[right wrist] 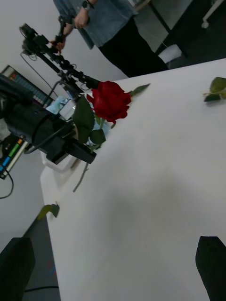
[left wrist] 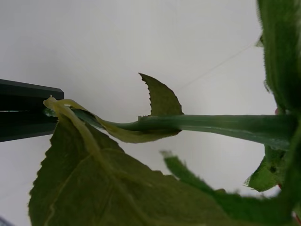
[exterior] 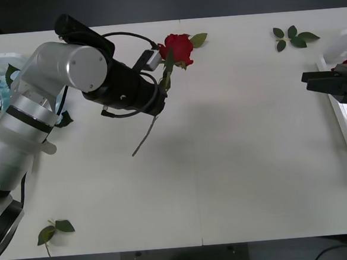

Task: Put the red flowers into the right box and the blue flowers into the left box

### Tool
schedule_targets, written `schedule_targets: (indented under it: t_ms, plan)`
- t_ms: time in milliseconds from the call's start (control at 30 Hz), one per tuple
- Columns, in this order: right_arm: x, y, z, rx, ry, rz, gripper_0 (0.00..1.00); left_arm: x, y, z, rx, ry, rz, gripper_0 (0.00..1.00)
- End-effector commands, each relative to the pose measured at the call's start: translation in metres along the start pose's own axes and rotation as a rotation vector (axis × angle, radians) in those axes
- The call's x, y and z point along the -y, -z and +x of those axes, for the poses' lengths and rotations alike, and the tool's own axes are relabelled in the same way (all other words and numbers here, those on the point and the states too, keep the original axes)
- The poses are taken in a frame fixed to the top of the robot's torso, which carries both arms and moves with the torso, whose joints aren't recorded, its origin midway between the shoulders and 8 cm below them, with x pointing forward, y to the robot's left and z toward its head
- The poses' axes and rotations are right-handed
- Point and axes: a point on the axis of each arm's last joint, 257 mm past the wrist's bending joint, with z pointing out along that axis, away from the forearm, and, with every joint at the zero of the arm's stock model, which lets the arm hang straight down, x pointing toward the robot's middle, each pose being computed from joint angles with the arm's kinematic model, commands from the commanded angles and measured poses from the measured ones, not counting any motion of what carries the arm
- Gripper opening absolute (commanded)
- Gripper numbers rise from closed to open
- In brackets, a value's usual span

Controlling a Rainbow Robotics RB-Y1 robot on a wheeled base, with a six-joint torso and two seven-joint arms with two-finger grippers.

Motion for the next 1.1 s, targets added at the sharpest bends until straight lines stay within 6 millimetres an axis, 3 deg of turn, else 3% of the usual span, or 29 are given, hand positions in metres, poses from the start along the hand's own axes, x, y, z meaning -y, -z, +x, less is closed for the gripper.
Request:
schedule_targets:
  t_ms: [33,200,400,767,1100]
  plan:
    - [-0.045,-0.038,-0.007,0.067,0.05,-0.148,1.0,0.028,0.029,-0.019,0.061,-0.095,0.15,0.0]
    - [-0.081,-0.077,0.001,0.146,0.027,-0.276,1.0,0.065,0.055,-0.034,0.129,-0.081,0.344,0.0]
    - [-0.092,-0.106,0.012,0.181,0.031,-0.315,1.0,0.097,0.086,-0.052,0.203,-0.046,0.518,0.0]
    - [-0.123,-0.148,0.045,0.222,-0.017,-0.393,1.0,0.118,0.128,-0.074,0.304,-0.023,0.679,0.0]
    - [-0.151,-0.185,0.048,0.281,-0.057,-0.464,1.0,0.123,0.151,-0.09,0.381,0.024,0.785,0.0]
